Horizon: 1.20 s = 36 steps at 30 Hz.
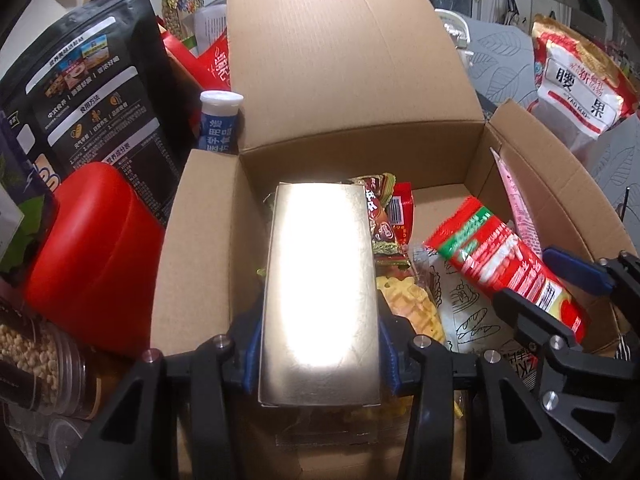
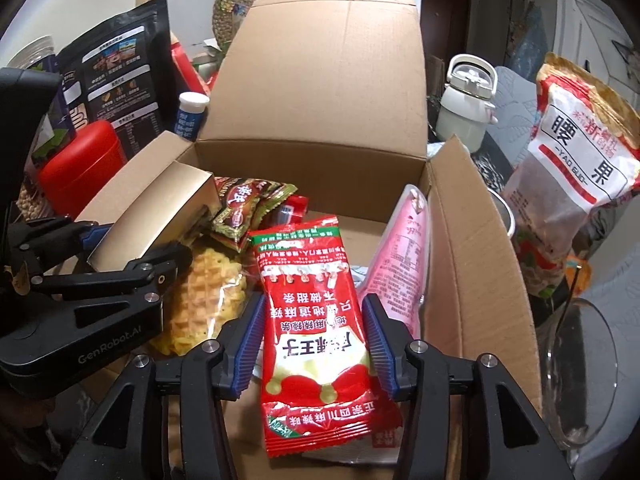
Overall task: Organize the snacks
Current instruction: 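Open both grippers to drop the gold box and red packet into the box, then withdraw both open tools from the box back over the table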
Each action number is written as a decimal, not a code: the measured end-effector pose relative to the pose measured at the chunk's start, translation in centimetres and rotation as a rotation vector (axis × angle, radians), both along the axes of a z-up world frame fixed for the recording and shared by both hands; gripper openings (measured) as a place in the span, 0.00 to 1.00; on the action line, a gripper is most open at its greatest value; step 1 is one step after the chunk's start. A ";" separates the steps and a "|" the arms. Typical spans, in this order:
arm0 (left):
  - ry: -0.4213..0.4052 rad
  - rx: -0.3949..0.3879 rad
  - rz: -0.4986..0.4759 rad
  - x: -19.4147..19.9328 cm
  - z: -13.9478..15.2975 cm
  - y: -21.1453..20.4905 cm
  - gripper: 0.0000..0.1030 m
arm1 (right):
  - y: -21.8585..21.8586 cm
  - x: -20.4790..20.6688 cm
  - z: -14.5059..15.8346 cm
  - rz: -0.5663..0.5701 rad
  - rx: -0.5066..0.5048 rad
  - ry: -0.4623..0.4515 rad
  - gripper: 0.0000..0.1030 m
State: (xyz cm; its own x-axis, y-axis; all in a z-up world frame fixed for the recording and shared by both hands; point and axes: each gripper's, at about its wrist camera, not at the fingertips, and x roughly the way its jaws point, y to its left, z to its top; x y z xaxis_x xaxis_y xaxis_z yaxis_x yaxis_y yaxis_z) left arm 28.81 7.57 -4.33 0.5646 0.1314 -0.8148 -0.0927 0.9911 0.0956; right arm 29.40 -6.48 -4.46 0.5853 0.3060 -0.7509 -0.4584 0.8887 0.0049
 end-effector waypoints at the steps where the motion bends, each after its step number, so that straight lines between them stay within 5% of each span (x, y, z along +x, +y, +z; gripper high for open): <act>1: 0.007 0.000 0.003 0.0 0.1 0.0 0.45 | -0.2 0.0 0.1 -0.006 0.001 0.006 0.53; 9: 0.024 -0.018 0.004 0.3 1.3 -0.8 0.48 | -1.4 -1.0 2.2 -0.030 0.012 -0.014 0.61; 14: -0.053 0.004 0.013 -0.9 3.9 -1.1 0.76 | -2.3 -2.0 4.1 -0.054 0.011 -0.052 0.61; 36: -0.337 -0.002 -0.023 -12.0 16.8 -2.1 0.76 | -4.5 -11.7 16.1 -0.065 0.109 -0.341 0.67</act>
State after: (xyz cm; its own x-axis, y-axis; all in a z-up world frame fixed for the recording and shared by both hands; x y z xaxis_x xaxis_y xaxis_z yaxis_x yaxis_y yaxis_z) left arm 16.76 5.50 12.43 0.8050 0.1146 -0.5821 -0.0967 0.9934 0.0618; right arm 17.71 -11.01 11.59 0.8173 0.3272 -0.4743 -0.3923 0.9189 -0.0422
